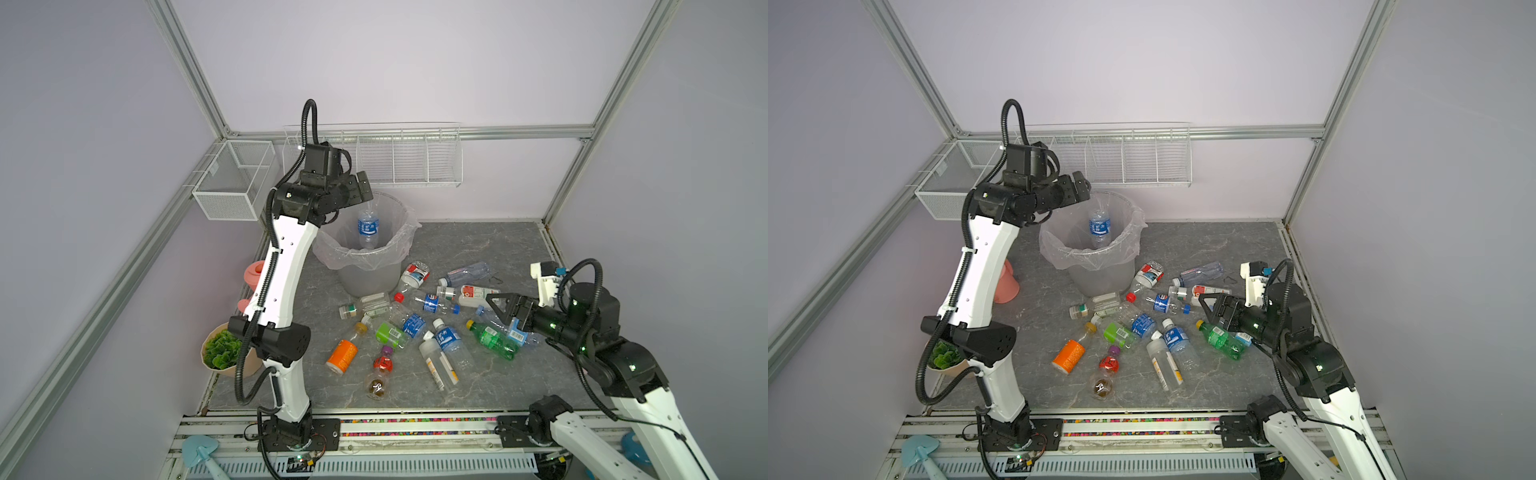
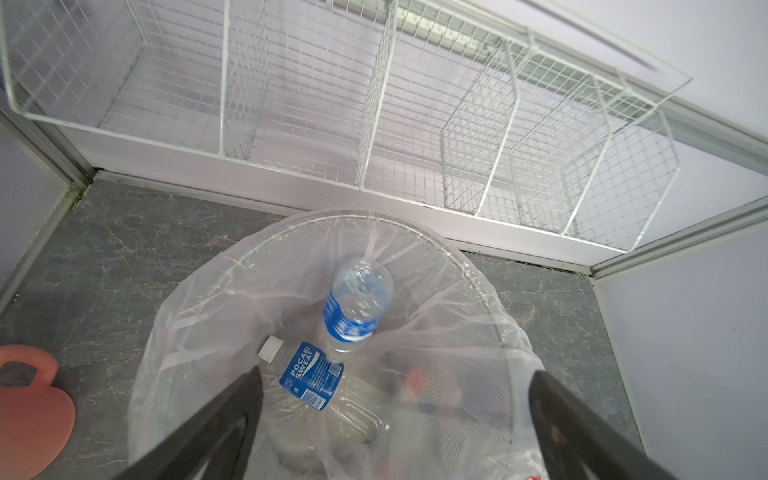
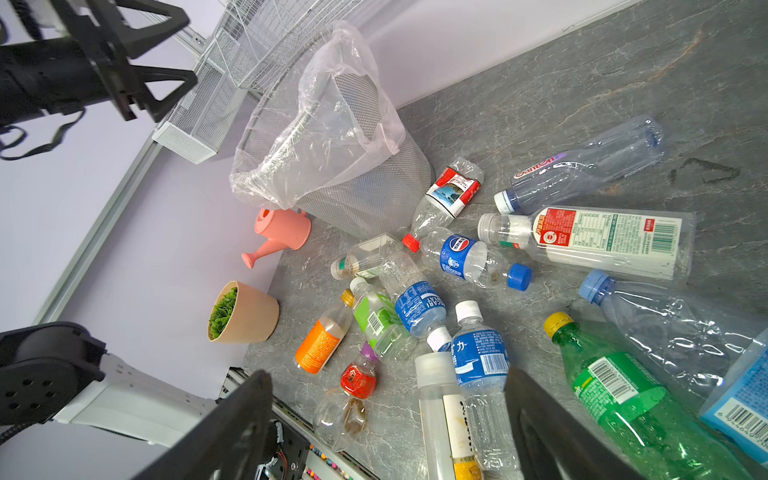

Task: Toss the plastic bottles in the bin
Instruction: 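Carry the bottle with the left gripper over the bin and drop it, then reach the right gripper down and grasp the frosted-cap clear bottle while the left arm withdraws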

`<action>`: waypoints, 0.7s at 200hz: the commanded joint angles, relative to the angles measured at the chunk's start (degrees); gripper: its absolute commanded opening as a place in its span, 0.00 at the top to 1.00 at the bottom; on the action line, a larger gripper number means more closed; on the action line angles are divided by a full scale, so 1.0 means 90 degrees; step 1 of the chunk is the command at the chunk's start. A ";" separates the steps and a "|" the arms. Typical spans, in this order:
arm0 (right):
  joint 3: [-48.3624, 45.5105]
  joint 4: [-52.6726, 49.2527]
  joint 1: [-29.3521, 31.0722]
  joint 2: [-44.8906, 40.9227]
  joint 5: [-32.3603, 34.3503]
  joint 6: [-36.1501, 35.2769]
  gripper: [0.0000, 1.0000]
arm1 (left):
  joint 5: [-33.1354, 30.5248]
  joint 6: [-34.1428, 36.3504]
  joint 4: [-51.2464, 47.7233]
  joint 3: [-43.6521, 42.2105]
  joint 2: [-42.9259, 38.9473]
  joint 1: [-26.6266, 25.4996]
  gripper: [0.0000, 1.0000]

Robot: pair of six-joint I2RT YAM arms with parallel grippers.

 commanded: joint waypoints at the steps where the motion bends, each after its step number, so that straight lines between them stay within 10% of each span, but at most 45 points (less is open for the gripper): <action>1: -0.0063 -0.0012 -0.0016 0.0068 0.0024 -0.0018 0.10 | -0.0200 0.0048 -0.0151 -0.0347 -0.0993 -0.0035 0.02; 66: 0.0087 -0.0295 0.0168 0.0463 -0.0171 -0.0553 0.10 | -0.0059 0.0095 0.2354 -0.4868 -0.4914 -0.0033 0.10; 140: 0.0425 -0.0718 0.1695 0.1467 0.0695 -0.1023 0.03 | -0.0305 -0.0082 0.1930 -0.6655 -0.6678 -0.0036 0.22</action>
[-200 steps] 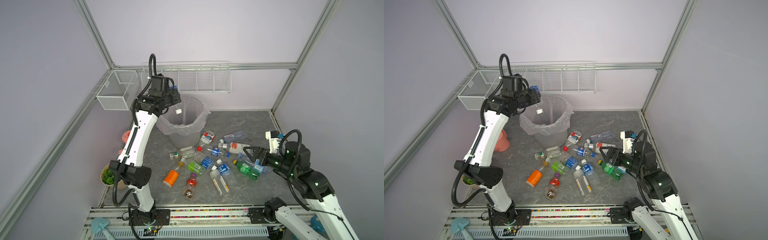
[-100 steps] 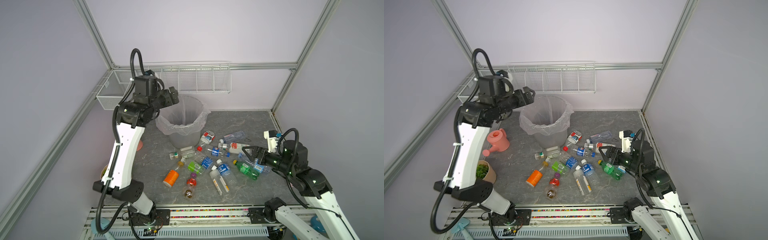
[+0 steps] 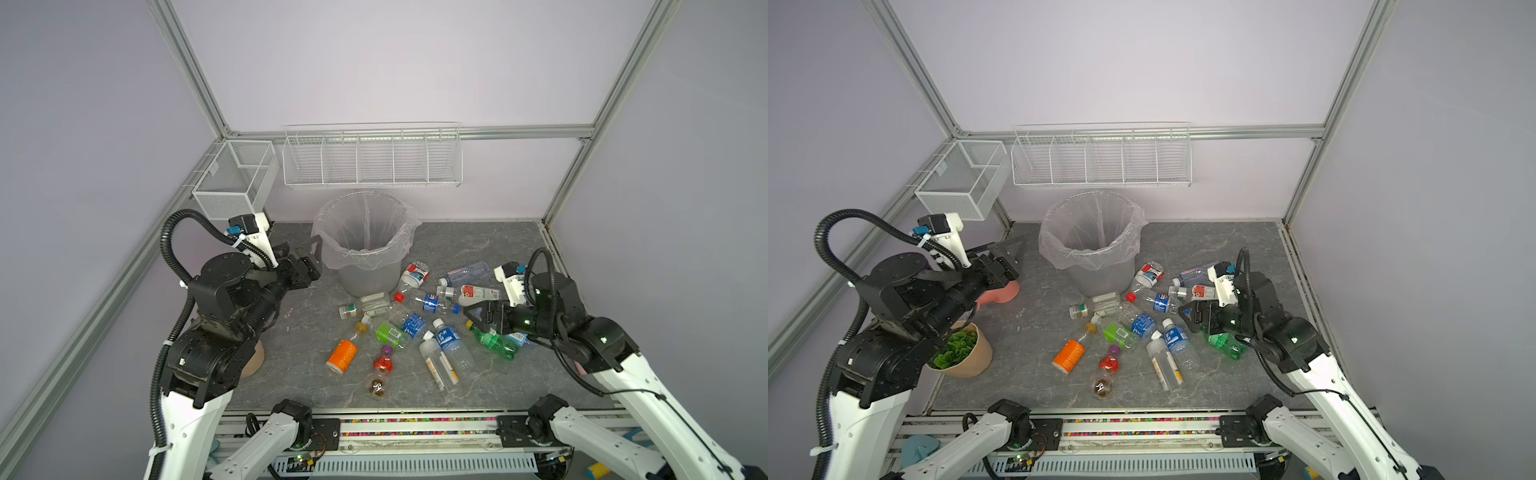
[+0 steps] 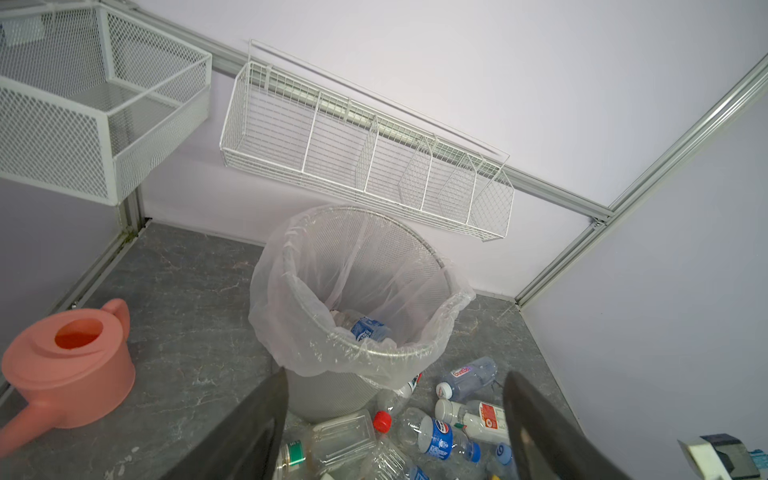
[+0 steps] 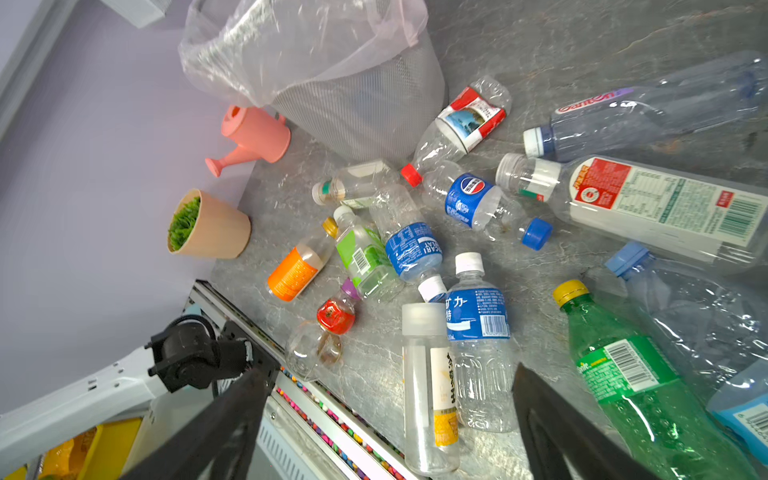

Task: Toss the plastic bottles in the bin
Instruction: 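Reach the right gripper down and grasp the frosted-cap clear bottle while the left arm withdraws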

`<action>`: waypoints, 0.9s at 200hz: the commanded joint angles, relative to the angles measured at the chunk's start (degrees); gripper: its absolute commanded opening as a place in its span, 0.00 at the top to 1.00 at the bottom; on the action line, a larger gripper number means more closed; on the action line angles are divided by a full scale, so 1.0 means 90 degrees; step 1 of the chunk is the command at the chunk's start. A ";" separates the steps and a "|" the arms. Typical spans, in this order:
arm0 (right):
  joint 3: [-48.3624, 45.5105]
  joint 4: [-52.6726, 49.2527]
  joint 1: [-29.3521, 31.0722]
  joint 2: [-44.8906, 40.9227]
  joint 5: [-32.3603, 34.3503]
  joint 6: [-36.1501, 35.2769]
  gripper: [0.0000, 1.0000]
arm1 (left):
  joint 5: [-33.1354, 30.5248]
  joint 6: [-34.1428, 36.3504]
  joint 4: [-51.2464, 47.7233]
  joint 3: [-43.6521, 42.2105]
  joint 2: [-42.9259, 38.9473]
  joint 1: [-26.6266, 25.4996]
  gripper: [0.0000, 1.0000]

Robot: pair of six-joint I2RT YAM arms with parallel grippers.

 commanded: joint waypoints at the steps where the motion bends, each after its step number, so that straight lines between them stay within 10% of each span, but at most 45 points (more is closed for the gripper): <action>1: 0.0117 -0.0191 0.0429 0.0312 0.0412 -0.0200 0.03 | -0.0225 -0.0095 -0.0210 -0.0291 -0.0206 -0.0019 0.22; 97: 0.0102 -0.0590 0.2844 0.2576 0.1844 0.0074 0.08 | -0.0890 -0.0656 -0.0544 -0.1666 -0.0925 -0.0017 0.30; 180: 0.0178 -0.0485 0.3323 0.4214 0.2132 0.0424 0.12 | -0.0746 -0.0792 -0.0829 -0.2521 -0.1693 -0.0019 0.33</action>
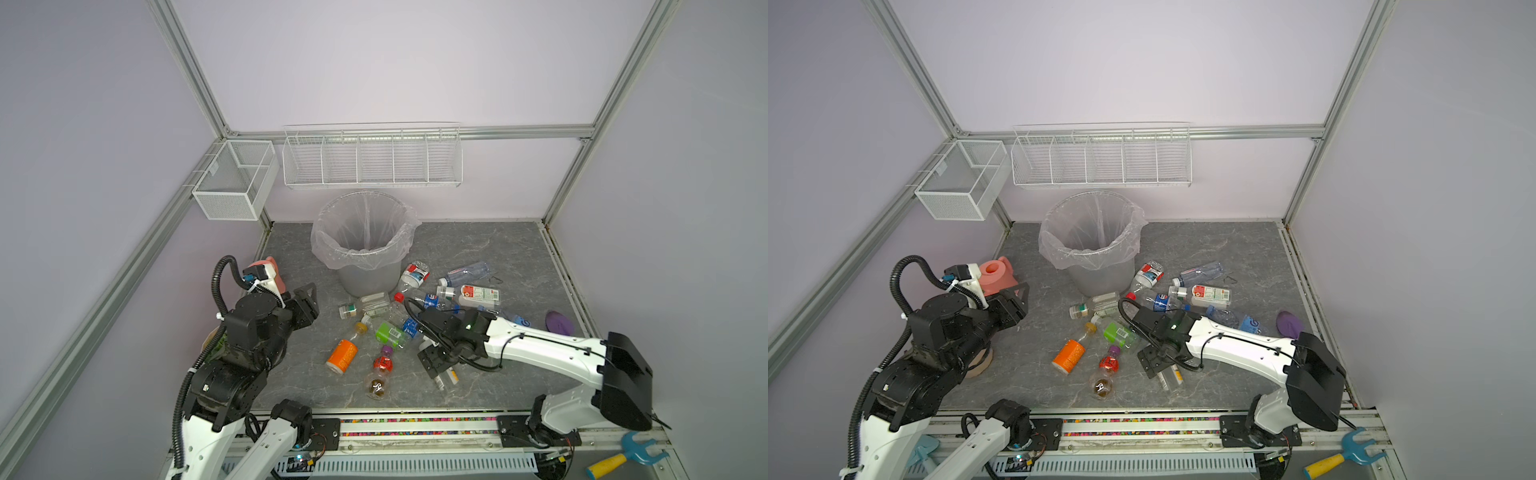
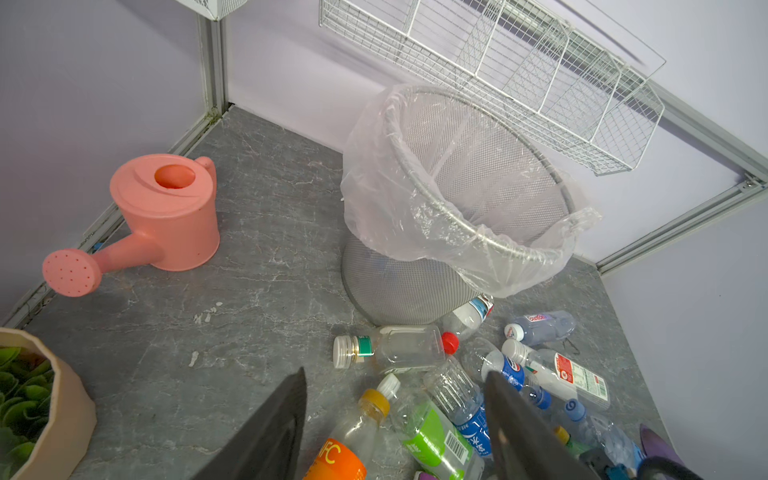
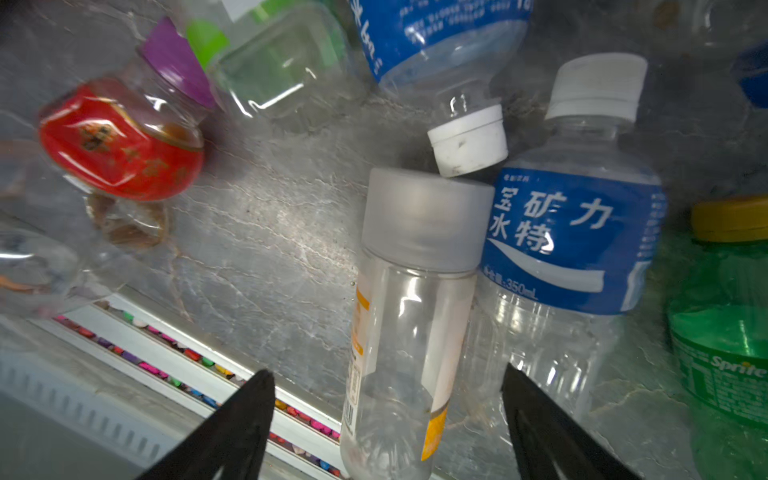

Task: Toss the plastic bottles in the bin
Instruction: 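Reach the right gripper down and grasp the frosted-cap clear bottle while the left arm withdraws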

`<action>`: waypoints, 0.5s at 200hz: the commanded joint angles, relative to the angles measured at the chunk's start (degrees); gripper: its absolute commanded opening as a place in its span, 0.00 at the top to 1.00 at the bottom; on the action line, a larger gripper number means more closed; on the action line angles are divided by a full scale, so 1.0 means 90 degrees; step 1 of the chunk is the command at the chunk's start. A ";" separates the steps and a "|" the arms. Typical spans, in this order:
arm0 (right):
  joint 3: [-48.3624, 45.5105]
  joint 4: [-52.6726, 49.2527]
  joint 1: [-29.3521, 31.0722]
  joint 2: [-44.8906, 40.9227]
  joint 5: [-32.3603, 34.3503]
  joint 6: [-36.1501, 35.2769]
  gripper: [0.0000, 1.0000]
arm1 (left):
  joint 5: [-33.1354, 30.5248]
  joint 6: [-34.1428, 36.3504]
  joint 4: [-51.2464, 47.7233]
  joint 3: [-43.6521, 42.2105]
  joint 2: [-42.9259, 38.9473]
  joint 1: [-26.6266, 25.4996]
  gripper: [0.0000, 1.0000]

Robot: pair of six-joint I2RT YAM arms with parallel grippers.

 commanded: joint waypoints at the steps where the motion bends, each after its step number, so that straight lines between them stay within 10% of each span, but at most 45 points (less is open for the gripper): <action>1: -0.0001 0.0076 0.0084 0.0228 0.0034 0.0215 0.12 | -0.0015 -0.0111 -0.0283 -0.0145 -0.0262 -0.0014 0.33; 100: 0.0100 0.0331 0.0392 0.1397 0.0308 0.0702 0.21 | 0.0028 -0.0107 -0.0247 -0.0245 -0.0450 -0.0014 0.33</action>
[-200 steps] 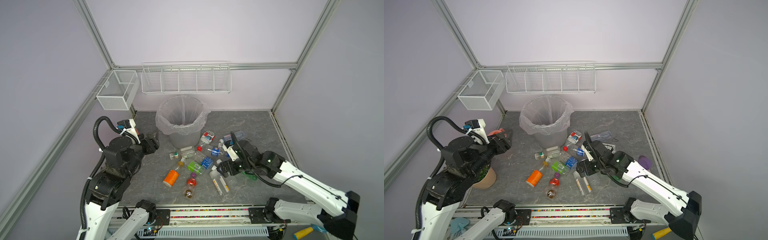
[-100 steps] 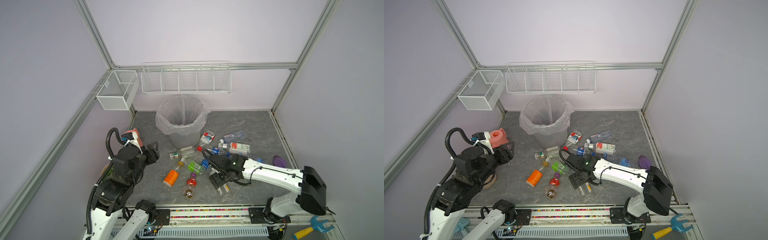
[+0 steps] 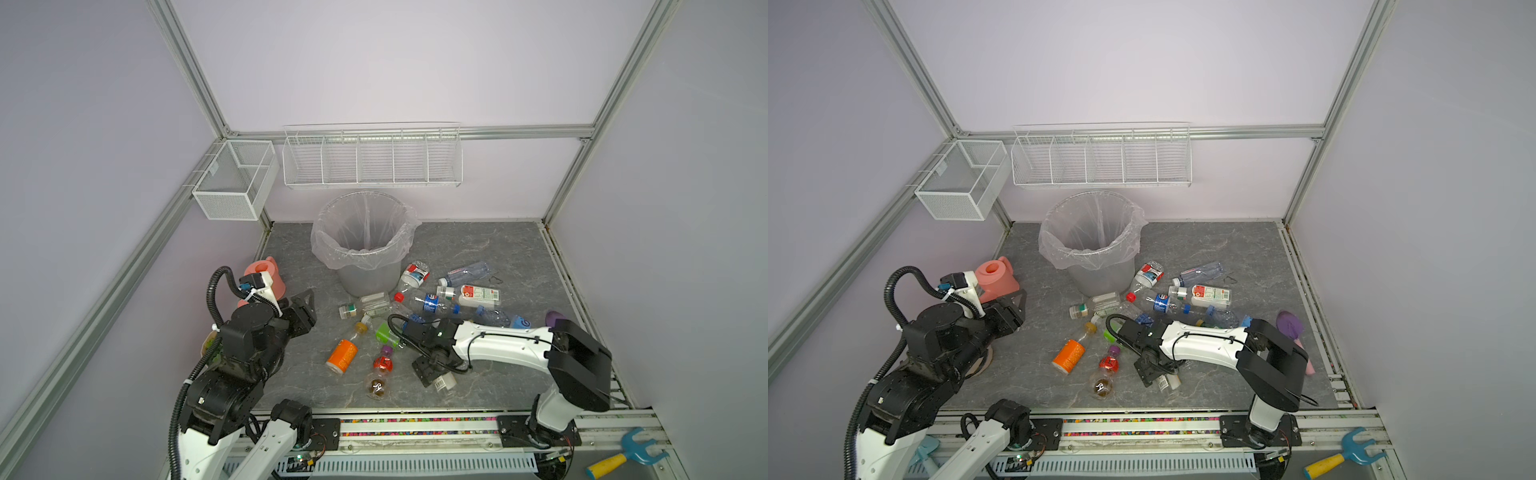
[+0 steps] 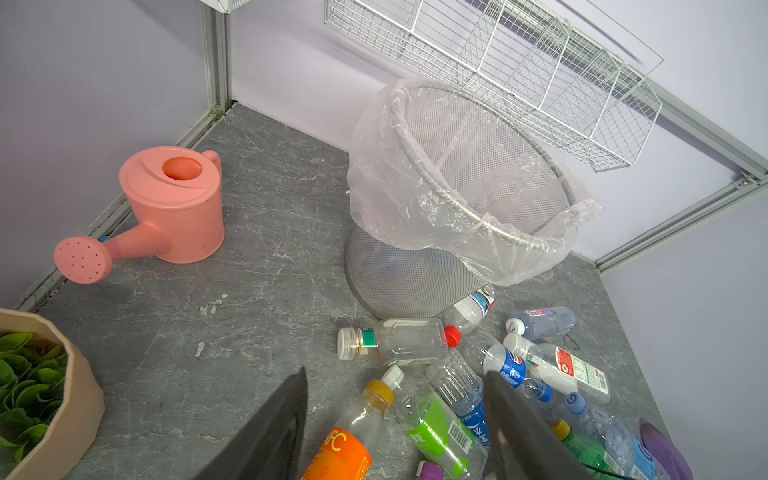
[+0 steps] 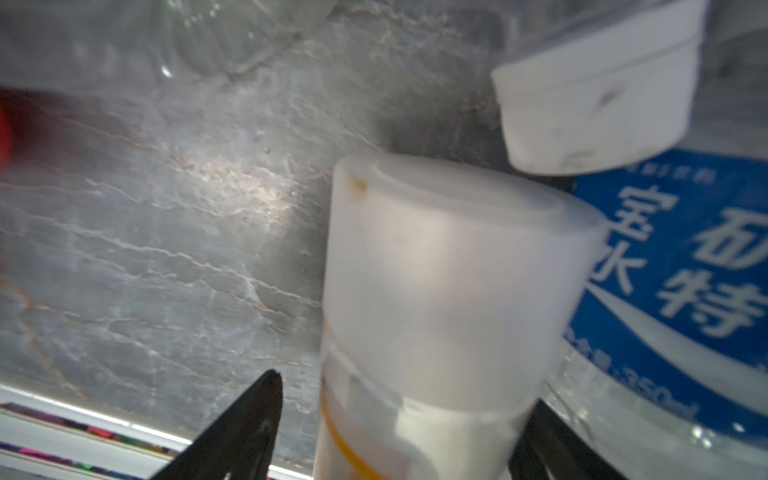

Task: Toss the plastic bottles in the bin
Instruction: 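Reach the right gripper down and grasp the frosted-cap clear bottle while the left arm withdraws, then lift the frosted-cap bottle with the right gripper toward the bin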

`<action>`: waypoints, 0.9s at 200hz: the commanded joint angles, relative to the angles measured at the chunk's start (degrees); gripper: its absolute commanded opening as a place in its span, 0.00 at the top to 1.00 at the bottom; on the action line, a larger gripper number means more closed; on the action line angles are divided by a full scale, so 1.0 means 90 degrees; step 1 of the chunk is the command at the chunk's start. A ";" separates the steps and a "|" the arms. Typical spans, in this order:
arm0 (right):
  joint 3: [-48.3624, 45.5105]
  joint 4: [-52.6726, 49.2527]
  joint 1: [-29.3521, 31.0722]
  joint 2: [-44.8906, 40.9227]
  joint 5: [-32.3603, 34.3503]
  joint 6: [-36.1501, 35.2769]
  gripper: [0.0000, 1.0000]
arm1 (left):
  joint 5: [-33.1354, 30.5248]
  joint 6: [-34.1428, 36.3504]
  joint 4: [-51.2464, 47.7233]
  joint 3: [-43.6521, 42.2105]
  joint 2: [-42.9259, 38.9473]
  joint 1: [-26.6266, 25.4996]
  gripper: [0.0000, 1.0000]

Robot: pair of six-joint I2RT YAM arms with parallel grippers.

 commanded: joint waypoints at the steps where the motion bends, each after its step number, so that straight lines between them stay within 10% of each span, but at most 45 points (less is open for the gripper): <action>1: 0.0093 0.0090 0.0081 0.0093 0.0142 0.0292 0.22 | 0.0021 -0.0102 -0.0132 -0.0097 -0.0111 -0.0017 0.33; 100: 0.0233 0.0018 0.0208 0.0102 0.0271 0.0486 0.63 | -0.0020 -0.0128 -0.0070 0.0003 -0.0206 -0.0011 0.34; 180: 0.1481 -0.1135 0.0276 -0.2788 0.1146 -0.0017 0.69 | 0.0004 -0.0009 -0.0066 0.0390 -0.0231 -0.0017 0.34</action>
